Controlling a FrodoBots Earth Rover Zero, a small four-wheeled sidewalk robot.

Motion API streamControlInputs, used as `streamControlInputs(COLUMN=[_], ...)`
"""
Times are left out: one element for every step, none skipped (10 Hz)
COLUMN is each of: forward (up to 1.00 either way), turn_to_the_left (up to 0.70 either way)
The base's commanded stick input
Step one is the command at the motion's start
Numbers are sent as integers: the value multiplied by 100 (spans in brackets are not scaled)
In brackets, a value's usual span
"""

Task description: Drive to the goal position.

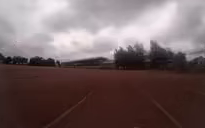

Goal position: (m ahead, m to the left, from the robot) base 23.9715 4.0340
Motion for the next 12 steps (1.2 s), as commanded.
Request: streamControlInputs(forward=[70,70,70,70,70,70,70,70,70,70,70,70], turn_to_the_left=[0,0,0,0,0,0,0,0,0,0,0,0])
